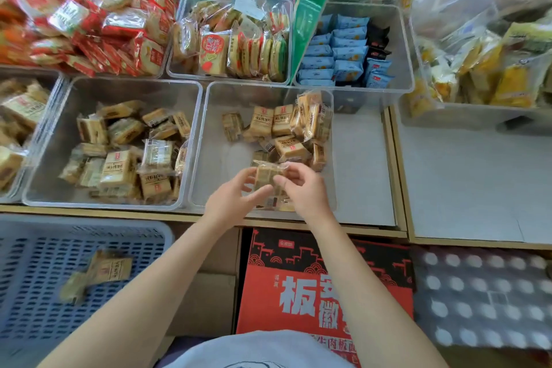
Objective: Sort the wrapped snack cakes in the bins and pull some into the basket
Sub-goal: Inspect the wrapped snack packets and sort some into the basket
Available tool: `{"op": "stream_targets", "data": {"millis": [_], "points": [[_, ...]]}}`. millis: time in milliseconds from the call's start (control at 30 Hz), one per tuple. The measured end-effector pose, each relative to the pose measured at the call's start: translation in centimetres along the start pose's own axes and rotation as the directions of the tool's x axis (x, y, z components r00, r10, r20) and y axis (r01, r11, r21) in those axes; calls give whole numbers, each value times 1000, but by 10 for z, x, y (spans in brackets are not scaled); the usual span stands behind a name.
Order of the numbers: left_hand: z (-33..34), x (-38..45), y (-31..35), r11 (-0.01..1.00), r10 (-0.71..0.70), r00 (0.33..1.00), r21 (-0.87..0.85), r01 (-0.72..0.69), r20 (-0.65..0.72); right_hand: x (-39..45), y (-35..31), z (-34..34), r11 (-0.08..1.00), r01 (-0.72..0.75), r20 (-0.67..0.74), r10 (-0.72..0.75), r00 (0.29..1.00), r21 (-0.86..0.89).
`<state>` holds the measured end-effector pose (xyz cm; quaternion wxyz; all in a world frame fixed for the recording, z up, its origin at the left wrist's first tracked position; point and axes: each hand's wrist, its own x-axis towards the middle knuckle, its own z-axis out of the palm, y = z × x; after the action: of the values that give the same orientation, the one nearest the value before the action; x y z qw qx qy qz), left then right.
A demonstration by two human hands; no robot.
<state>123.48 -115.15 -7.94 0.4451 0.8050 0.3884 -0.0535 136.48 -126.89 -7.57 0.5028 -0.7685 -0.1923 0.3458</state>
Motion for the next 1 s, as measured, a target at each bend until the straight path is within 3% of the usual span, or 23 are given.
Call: {"op": "stream_targets", "data": {"millis": [100,233,333,433,533,733,867,1000], "points": [[0,8,0,966,-33,999,-256,23,-35,5,1,10,999,-36,51,35,998,7],[-12,8,-15,995,-79,978,-77,66,-192,16,9,3,978,-110,-115,90,989,-180],[-16,7,-23,996,-82,968,25,91,-238,28,11,3,910,-223,-81,207,975,-351],[-14,8,-21,995,-80,973,37,90,-217,38,10,9,846,-252,-96,235,967,-470],[-16,9,-21,996,-86,969,-9,86,-230,42,13,12,837,-301,-77,299,951,-456],[-16,8,-21,997,-79,971,-34,73,-224,42,17,13,888,-214,-1,234,972,-406],[-17,9,-23,995,-80,967,-70,65,-244,44,14,19,869,-222,77,284,956,-443],[-17,12,-27,992,-76,967,-114,50,-244,50,11,30,828,-281,9,326,945,-486]]}}
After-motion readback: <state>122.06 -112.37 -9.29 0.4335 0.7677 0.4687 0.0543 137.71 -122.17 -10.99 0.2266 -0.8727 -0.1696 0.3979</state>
